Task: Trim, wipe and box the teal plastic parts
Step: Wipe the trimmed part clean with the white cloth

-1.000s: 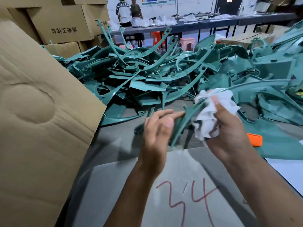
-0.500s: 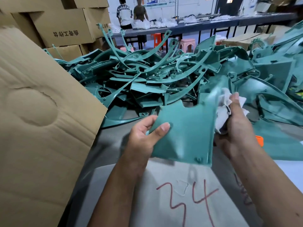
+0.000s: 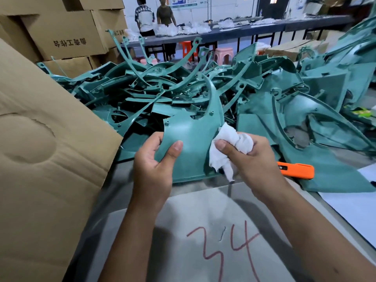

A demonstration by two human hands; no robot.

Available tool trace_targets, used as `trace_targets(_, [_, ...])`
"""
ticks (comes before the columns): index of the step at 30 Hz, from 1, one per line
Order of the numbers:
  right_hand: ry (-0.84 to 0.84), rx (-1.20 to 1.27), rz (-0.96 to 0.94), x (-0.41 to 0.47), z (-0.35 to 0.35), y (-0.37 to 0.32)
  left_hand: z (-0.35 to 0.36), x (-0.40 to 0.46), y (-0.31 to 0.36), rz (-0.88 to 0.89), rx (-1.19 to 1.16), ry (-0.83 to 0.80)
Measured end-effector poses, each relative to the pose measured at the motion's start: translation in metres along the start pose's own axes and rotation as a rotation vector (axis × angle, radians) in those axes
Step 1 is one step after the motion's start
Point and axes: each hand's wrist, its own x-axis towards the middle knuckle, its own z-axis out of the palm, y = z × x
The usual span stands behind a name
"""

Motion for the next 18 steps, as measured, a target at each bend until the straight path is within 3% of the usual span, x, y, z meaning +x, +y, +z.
trace_targets(3, [0.118, 0.149, 0.125, 0.005, -0.003, -0.003, -0.003, -0.002, 0.007, -0.076, -0.012, -0.162])
trace_targets(7, [0.085, 0.293, 0.295, 0.008, -0.010, -0.003, -0.012, 0.000, 0.012, -0.110, 0.021, -0.243])
trace_targets(13, [0.151, 0.441, 0.348, 0.019, -0.030, 0.000, -0.035, -0.003, 0.016, -0.283, -0.156, -0.442])
trace_targets(18, [-0.049, 0.920, 0.266, 0.011, -0.019, -0.010, -0.030, -0.004, 0.016, -0.398, -0.288, -0.349])
